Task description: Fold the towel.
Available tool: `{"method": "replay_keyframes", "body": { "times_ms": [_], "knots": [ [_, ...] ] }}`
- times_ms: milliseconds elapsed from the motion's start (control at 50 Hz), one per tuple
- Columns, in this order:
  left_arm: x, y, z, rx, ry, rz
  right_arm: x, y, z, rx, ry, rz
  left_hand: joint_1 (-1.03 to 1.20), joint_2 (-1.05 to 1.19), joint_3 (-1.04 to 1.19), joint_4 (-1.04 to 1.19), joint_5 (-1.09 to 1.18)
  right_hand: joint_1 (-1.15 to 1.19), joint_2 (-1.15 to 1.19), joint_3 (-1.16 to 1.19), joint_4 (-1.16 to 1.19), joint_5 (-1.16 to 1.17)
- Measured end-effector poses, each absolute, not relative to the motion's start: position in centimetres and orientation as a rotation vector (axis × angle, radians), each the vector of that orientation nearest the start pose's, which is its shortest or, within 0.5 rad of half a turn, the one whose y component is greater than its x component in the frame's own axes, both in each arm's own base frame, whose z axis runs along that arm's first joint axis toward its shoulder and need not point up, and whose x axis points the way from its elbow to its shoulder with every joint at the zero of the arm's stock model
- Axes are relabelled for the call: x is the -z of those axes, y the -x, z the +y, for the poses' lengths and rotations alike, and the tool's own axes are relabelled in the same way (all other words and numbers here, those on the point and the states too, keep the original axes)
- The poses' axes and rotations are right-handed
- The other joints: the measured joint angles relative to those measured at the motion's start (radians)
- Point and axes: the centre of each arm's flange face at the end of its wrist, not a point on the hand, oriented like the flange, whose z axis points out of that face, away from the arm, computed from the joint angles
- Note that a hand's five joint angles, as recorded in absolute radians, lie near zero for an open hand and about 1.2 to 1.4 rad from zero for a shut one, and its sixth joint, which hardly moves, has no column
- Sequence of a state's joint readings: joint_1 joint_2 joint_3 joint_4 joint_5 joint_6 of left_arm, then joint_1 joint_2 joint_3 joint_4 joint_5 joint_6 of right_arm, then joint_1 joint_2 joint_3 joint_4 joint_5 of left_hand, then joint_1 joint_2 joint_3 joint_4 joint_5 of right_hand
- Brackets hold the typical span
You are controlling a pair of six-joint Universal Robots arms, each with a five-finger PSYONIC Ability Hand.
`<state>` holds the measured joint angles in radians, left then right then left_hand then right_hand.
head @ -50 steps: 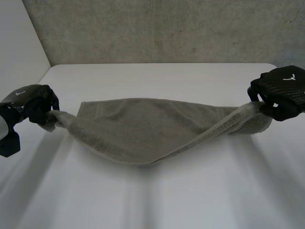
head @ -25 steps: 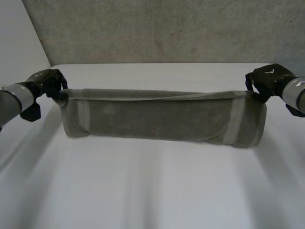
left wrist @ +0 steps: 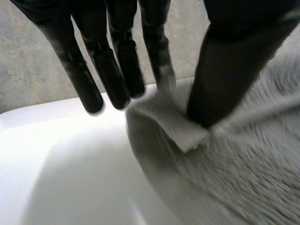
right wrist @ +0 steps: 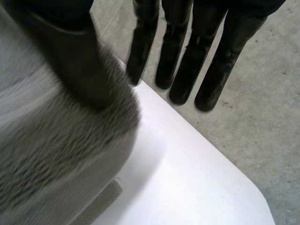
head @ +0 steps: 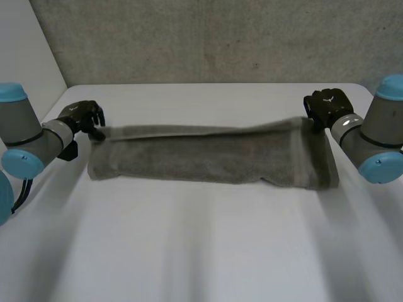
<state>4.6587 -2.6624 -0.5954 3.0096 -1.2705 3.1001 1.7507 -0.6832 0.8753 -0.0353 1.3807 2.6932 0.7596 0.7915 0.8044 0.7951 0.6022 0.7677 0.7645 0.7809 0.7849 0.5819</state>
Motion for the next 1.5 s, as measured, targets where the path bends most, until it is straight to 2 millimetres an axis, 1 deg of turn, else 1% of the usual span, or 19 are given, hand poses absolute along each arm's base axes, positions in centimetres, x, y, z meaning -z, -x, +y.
{"method": "replay_keyframes", "body": {
  "times_ms": [20, 40, 60, 100, 160, 220, 300, 340, 400, 420, 460, 520, 600, 660, 760, 940, 1080, 1180, 1500],
  "knots": [
    [-13.5, 18.5, -48.3, 2.089, -0.334, 2.707, -16.4, -23.2, -44.1, 2.062, 0.928, 2.226, -0.106, -0.105, -0.082, -0.084, -0.108, -0.098, -0.100, -0.096, -0.077, -0.085],
    [-13.5, 18.5, -48.4, 2.091, -0.331, 2.703, -16.1, -23.3, -44.2, 2.057, 0.929, 2.232, -0.312, -0.287, -0.282, -0.284, -0.316, -0.282, -0.272, -0.264, -0.262, -0.290],
    [-13.5, 18.5, -48.5, 2.095, -0.328, 2.700, -15.8, -23.4, -44.3, 2.056, 0.929, 2.236, -0.431, -0.435, -0.433, -0.433, -0.456, -0.412, -0.412, -0.406, -0.407, -0.434],
    [-13.7, 18.6, -48.5, 2.103, -0.323, 2.695, -15.5, -23.6, -44.4, 2.057, 0.927, 2.245, -0.510, -0.535, -0.537, -0.529, -0.544, -0.497, -0.504, -0.510, -0.514, -0.523],
    [-14.2, 18.8, -48.4, 2.114, -0.318, 2.694, -15.6, -23.8, -44.6, 2.071, 0.916, 2.256, -0.512, -0.548, -0.558, -0.546, -0.548, -0.521, -0.510, -0.533, -0.530, -0.524],
    [-15.0, 19.0, -48.2, 2.131, -0.317, 2.691, -16.7, -23.8, -44.7, 2.109, 0.895, 2.249, -0.512, -0.548, -0.558, -0.546, -0.548, -0.521, -0.510, -0.533, -0.530, -0.524],
    [-16.6, 19.3, -47.7, 2.151, -0.320, 2.687, -19.7, -23.8, -44.5, 2.187, 0.862, 2.203, -0.512, -0.548, -0.558, -0.546, -0.548, -0.526, -0.510, -0.533, -0.530, -0.524],
    [-17.8, 19.4, -47.1, 2.152, -0.323, 2.692, -21.9, -23.8, -44.1, 2.236, 0.847, 2.164, -0.512, -0.549, -0.558, -0.546, -0.548, -0.526, -0.510, -0.533, -0.530, -0.524],
    [-19.4, 19.4, -45.9, 2.148, -0.331, 2.698, -24.9, -23.8, -43.0, 2.289, 0.836, 2.112, -0.512, -0.549, -0.558, -0.546, -0.548, -0.529, -0.510, -0.533, -0.530, -0.524],
    [-19.6, 19.4, -45.7, 2.146, -0.332, 2.699, -25.3, -23.9, -42.7, 2.296, 0.835, 2.104, -0.512, -0.549, -0.558, -0.546, -0.548, -0.530, -0.510, -0.533, -0.530, -0.524],
    [-20.7, 19.4, -44.5, 2.133, -0.341, 2.710, -27.4, -23.8, -41.2, 2.317, 0.835, 2.077, -0.512, -0.550, -0.558, -0.546, -0.548, -0.530, -0.510, -0.534, -0.530, -0.524],
    [-21.5, 19.3, -42.9, 2.113, -0.349, 2.725, -28.9, -23.6, -39.5, 2.311, 0.842, 2.073, -0.512, -0.550, -0.558, -0.546, -0.548, -0.530, -0.510, -0.534, -0.530, -0.524],
    [-21.9, 19.2, -41.0, 2.089, -0.355, 2.742, -29.3, -23.2, -37.5, 2.258, 0.863, 2.114, -0.513, -0.551, -0.560, -0.546, -0.548, -0.531, -0.510, -0.534, -0.530, -0.524],
    [-21.7, 19.1, -39.6, 2.072, -0.364, 2.747, -28.3, -22.7, -35.6, 2.153, 0.898, 2.194, -0.513, -0.551, -0.560, -0.546, -0.548, -0.531, -0.510, -0.534, -0.530, -0.524],
    [-20.4, 19.0, -38.4, 2.040, -0.416, 2.725, -26.1, -22.2, -33.9, 2.007, 0.945, 2.301, -0.513, -0.551, -0.560, -0.546, -0.548, -0.534, -0.510, -0.534, -0.530, -0.524],
    [-15.7, 18.7, -37.3, 1.900, -0.630, 2.621, -20.8, -21.6, -31.7, 1.780, 1.064, 2.418, -0.513, -0.551, -0.560, -0.546, -0.545, -0.525, -0.509, -0.532, -0.528, -0.521],
    [-13.2, 18.5, -37.7, 1.844, -0.673, 2.581, -17.6, -20.7, -31.7, 1.746, 1.064, 2.426, -0.510, -0.548, -0.557, -0.544, -0.529, -0.488, -0.500, -0.507, -0.511, -0.480],
    [-12.0, 18.6, -38.2, 1.840, -0.674, 2.571, -15.6, -20.3, -32.0, 1.780, 1.051, 2.408, -0.477, -0.502, -0.517, -0.518, -0.475, -0.365, -0.360, -0.372, -0.375, -0.335],
    [-11.1, 18.4, -38.7, 1.850, -0.649, 2.548, -13.4, -19.6, -33.3, 1.801, 1.022, 2.426, -0.363, -0.401, -0.415, -0.411, -0.379, -0.081, -0.082, -0.091, -0.098, -0.065]
  ]
}}
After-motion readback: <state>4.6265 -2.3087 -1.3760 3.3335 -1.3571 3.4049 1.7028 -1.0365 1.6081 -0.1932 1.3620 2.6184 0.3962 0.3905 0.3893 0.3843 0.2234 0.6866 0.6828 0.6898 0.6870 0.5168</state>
